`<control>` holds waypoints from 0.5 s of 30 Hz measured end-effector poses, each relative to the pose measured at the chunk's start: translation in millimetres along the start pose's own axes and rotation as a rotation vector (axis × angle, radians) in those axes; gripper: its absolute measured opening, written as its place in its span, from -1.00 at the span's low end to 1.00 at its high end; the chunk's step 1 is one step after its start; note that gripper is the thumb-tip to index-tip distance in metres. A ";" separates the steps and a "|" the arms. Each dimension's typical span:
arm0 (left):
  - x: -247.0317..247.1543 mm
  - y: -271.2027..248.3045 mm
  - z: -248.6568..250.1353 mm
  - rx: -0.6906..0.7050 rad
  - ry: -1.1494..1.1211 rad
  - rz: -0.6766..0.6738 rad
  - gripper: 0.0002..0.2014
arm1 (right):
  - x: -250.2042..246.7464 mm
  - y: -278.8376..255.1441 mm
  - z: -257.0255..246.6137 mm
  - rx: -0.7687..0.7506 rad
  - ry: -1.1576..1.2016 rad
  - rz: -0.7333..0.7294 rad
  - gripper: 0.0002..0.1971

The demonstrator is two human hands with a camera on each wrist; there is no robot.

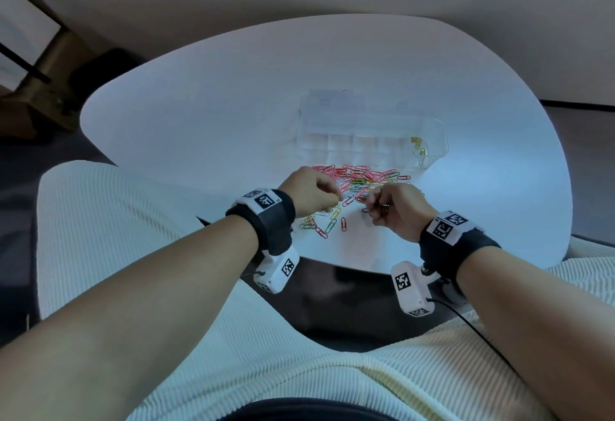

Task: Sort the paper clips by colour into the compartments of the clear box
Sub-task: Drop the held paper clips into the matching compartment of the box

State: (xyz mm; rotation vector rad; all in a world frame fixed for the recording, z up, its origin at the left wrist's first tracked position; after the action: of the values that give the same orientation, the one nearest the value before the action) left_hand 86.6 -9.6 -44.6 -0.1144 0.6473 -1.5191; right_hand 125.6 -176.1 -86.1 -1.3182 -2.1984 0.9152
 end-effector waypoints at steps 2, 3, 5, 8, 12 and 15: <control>-0.1 -0.4 2.7 -0.013 -0.134 -0.007 -0.83 | 4.3 1.8 -4.4 -0.049 -0.161 0.000 -0.74; -0.5 0.1 4.4 -0.016 -0.198 -0.004 -0.76 | 7.3 2.1 -9.6 -0.119 -0.350 0.017 -0.75; -2.0 1.3 6.8 -0.027 -0.344 0.004 -0.60 | 20.5 -2.6 -21.8 -0.302 -0.825 0.061 -0.80; -4.2 0.7 5.8 -0.095 -0.473 0.009 -0.59 | 39.2 -7.3 -17.5 -0.414 -1.196 0.068 -0.68; -8.5 -2.4 -1.1 -0.265 -0.404 0.035 -0.69 | 43.6 -7.4 -12.1 -0.463 -1.435 0.103 -0.64; -14.1 -3.8 1.8 -0.260 -0.231 0.058 -0.68 | 34.3 -6.1 -19.9 -0.476 -1.461 0.205 -0.79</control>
State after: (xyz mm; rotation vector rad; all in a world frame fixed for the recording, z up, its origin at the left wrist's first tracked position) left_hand 85.2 2.8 -36.9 -0.4587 0.6535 -1.3362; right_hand 118.6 -141.4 -67.3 -1.1644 -3.5426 1.9305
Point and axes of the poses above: each hand's wrist, its own y-axis towards the middle knuckle, its own x-axis out of the palm, z = x × y, the point moved 8 cm from there along y, towards the middle knuckle, and after that the axes turned 8 degrees about -y, right-handed, at the moved point
